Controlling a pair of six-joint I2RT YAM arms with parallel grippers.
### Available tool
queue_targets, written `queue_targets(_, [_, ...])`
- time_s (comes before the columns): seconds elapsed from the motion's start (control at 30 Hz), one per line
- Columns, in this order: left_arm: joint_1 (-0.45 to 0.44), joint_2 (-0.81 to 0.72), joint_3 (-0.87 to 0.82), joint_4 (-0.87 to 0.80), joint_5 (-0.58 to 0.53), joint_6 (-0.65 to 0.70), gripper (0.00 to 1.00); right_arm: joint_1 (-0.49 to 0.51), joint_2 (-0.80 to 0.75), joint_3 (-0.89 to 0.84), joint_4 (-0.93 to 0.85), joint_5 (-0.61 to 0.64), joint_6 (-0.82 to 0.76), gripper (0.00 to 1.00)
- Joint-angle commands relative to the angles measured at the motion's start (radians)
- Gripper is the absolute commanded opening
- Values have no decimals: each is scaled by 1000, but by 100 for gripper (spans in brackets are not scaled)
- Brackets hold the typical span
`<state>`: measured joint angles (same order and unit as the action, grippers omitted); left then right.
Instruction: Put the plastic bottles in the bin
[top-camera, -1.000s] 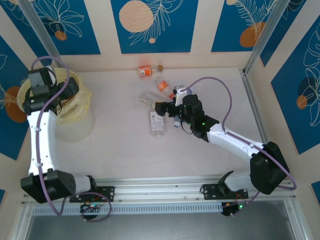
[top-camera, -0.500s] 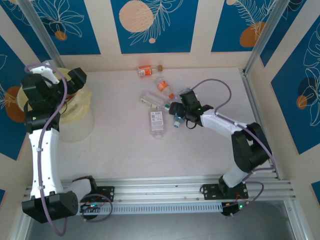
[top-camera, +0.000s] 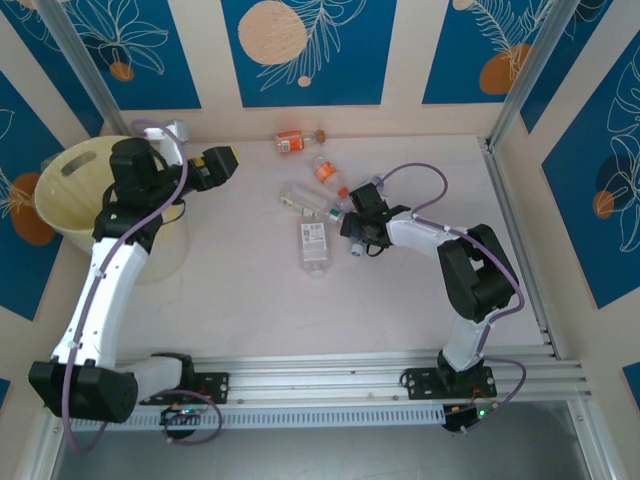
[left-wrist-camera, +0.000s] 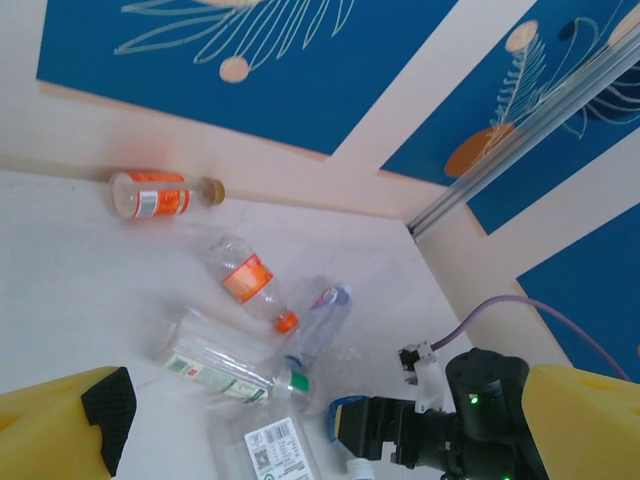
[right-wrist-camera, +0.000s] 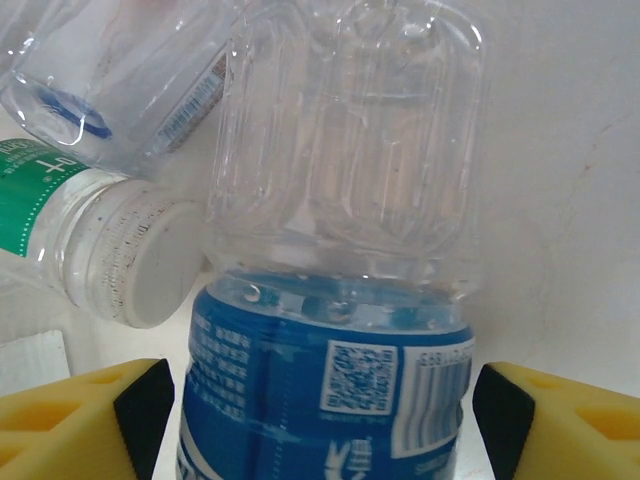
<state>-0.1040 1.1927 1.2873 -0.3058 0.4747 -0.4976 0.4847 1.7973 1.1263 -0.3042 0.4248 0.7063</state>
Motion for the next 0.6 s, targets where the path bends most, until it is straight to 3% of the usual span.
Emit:
queue_targets(0.0, [-24,8,13,0,15,31,100,-16,26,12,-10,18,-21,81])
queue_targets(0.37, [-89,79,59,-53,11,65,100,-26,71,11,52,12,-92,73])
queue_targets(0.57, [-137,133,78,-61,0,64,100,-15,-91,-120,155,60,-163,61])
